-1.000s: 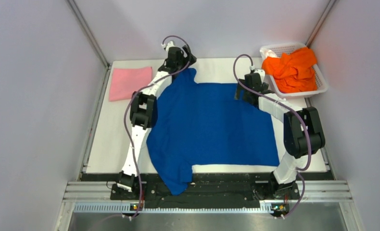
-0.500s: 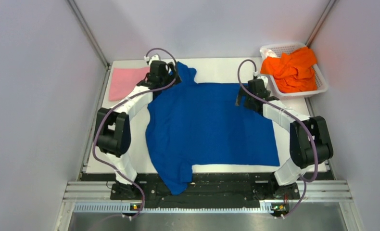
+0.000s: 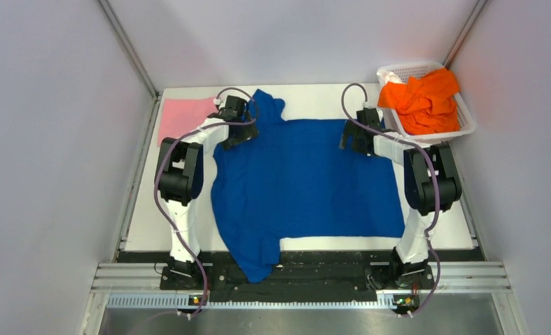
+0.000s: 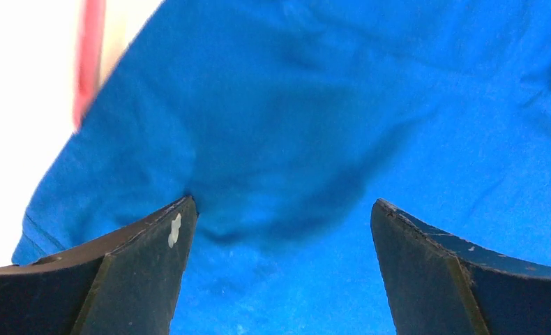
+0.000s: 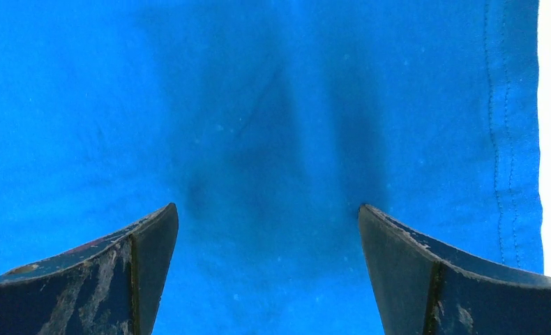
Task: Fold and stack the t-shirts
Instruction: Flatten out the tshirt
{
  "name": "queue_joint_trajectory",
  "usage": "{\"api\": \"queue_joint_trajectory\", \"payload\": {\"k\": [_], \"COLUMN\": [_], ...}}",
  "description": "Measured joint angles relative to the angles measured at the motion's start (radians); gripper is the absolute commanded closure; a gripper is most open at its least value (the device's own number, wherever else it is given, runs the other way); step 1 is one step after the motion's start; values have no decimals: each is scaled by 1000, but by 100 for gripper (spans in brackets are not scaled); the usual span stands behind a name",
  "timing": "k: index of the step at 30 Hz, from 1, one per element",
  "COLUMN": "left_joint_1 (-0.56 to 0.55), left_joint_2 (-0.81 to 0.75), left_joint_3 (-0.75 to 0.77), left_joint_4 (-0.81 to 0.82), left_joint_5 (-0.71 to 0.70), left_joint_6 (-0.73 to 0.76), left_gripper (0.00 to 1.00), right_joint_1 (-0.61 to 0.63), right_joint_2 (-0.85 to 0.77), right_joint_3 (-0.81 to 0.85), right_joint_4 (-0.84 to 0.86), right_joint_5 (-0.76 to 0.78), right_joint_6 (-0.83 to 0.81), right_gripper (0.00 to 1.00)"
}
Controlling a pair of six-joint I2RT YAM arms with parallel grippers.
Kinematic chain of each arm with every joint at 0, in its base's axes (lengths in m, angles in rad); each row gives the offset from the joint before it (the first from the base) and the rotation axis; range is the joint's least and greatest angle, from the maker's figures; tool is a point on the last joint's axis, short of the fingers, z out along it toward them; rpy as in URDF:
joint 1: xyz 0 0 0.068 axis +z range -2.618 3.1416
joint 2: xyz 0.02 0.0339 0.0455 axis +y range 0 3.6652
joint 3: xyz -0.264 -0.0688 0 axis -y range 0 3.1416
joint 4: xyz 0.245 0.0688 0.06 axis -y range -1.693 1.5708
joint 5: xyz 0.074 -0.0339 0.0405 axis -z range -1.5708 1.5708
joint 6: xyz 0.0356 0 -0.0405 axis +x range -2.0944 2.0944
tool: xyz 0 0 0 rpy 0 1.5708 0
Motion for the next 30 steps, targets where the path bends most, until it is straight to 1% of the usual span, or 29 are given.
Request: {"api": "queue_joint_trajectory", "payload": {"k": [7, 11, 15, 20, 26, 28, 30], "left_joint_1": [63, 84, 98, 116, 152, 157, 156], "left_joint_2": [100, 196, 312, 407, 457, 453, 421], "left_joint_3": [154, 313, 509, 669, 760, 758, 714], "left_joint_4": [-37, -78, -121, -142, -121, -119, -110], "left_joint_5": [26, 43, 63, 101, 237, 262, 272], "left_joint_6": [0, 0, 5, 8, 8, 15, 24], "left_gripper": [1, 1, 1, 1, 1, 1, 1], "right_joint_1": [-28, -42, -48, -48, -48, -48, -48], "right_joint_2": [95, 157, 207, 253, 270, 264, 234], "right_joint_3": [126, 212, 283, 355, 411, 412, 381], "right_joint_4": [2, 1, -1, -15, -76, -84, -88], "right_joint_5": [-19, -33, -35, -38, -52, -51, -52], "right_joint_6": [0, -1, -4, -18, -34, -37, -37], "right_gripper": [2, 2, 1, 1, 1, 1, 1]}}
